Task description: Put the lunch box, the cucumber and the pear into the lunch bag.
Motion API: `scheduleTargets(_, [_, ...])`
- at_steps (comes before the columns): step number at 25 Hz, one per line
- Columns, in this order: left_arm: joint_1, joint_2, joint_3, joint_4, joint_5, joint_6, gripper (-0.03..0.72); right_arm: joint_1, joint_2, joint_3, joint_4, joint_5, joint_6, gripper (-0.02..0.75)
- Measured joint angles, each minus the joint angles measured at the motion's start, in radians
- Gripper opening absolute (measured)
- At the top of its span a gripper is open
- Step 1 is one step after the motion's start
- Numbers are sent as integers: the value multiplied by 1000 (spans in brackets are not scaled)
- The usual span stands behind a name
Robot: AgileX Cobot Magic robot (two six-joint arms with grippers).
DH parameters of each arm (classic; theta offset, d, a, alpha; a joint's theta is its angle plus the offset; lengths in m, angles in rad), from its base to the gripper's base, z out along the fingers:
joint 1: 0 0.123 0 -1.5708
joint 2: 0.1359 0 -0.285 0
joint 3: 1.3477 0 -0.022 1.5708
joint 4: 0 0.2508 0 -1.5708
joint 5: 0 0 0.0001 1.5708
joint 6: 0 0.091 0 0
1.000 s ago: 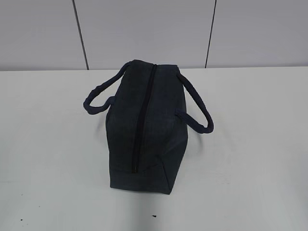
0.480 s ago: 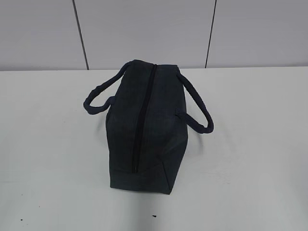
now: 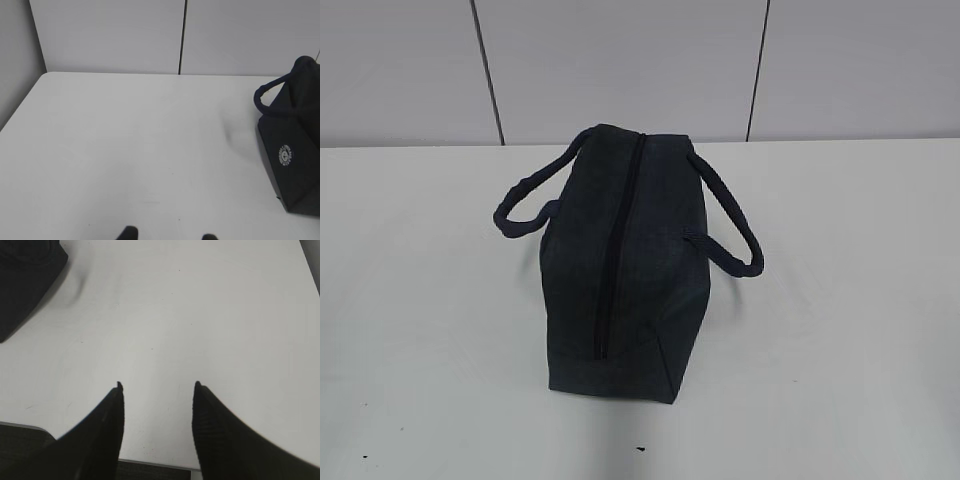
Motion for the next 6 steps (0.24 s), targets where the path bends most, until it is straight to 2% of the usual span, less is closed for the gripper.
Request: scheduleTargets(6, [0,0,0,0,0,0,246,0,0,0,0,0,0,358])
